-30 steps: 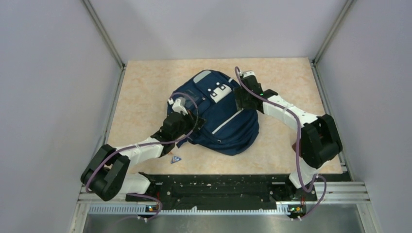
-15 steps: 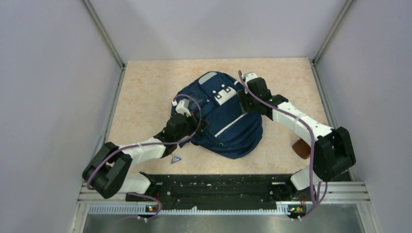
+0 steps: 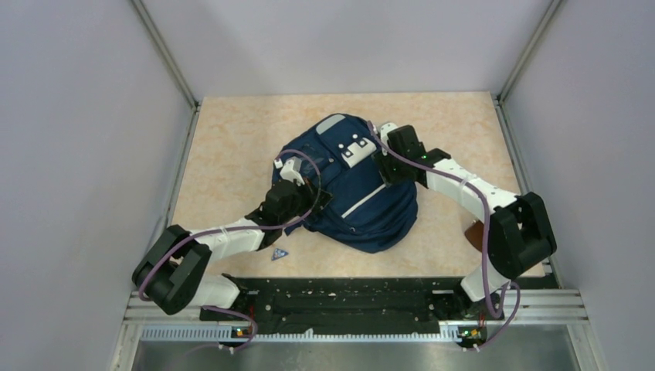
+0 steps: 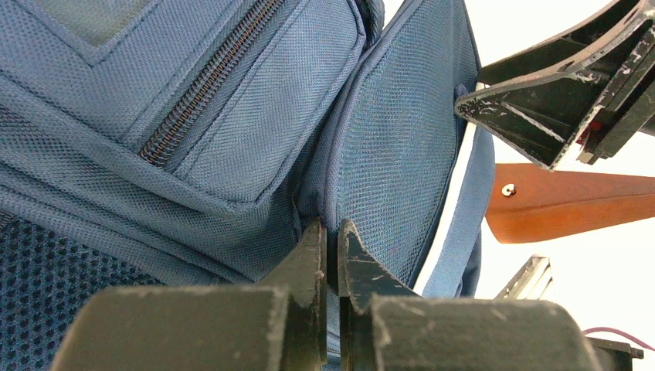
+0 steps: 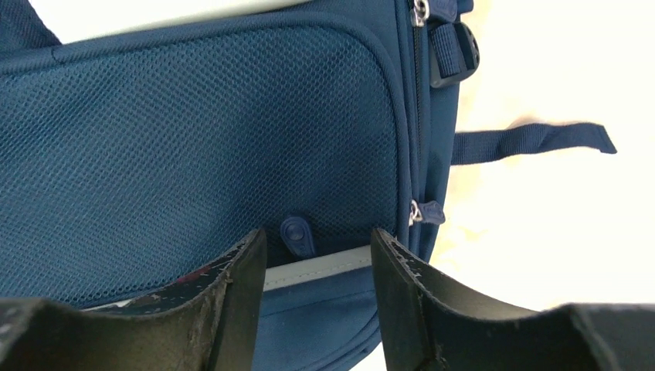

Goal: Pack the student bag
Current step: Unzip the student bag at the center of the board.

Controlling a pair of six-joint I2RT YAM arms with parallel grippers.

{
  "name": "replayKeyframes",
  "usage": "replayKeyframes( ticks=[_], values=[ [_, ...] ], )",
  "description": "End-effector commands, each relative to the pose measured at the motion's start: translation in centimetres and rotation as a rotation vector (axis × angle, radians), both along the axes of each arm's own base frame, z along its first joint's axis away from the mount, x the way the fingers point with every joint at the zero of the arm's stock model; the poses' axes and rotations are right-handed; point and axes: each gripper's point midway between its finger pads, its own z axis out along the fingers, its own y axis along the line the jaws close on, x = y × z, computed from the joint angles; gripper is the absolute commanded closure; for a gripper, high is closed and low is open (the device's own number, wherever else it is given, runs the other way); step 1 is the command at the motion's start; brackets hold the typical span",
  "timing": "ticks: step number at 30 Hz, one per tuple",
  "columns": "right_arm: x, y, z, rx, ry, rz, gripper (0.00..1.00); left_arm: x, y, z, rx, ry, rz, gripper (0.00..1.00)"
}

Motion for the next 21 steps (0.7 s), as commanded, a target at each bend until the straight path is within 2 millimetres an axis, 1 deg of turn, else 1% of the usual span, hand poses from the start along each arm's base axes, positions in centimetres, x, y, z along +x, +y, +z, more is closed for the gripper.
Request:
replayKeyframes(
  ticks=[1,12,13,17,19,21],
  values=[
    [1.3,0.3,0.8,-0.040,-0.027,0.035,0.52,-0.5,-2.4,2.4,-0.049,-0.054,-0.105,1.00],
    [1.1,0.2,-0.8,-0.077,0.003,0.071,0.69,-0.4,-2.4,2.5,-0.049,-0.058,-0.102,1.00],
    [1.1,0.2,-0.9,-0.078,0.007,0.073,0.72,-0.4,-2.4,2.5,-0.049,-0.060,-0.102,1.00],
    [1.0,0.5,-1.5,-0.073,0.033,0.084,0.89,-0.4,-2.3,2.6,-0.047,-0.063,-0.101,1.00],
    [1.0,0.7,-1.4,-0.061,0.034,0.083,1.00,-0.4,-2.3,2.5,-0.047,-0.061,-0.099,1.00],
    [0.9,1.1,-0.9,-0.035,0.023,0.079,1.00,-0.4,-2.4,2.5,-0.049,-0.060,-0.100,1.00]
  ],
)
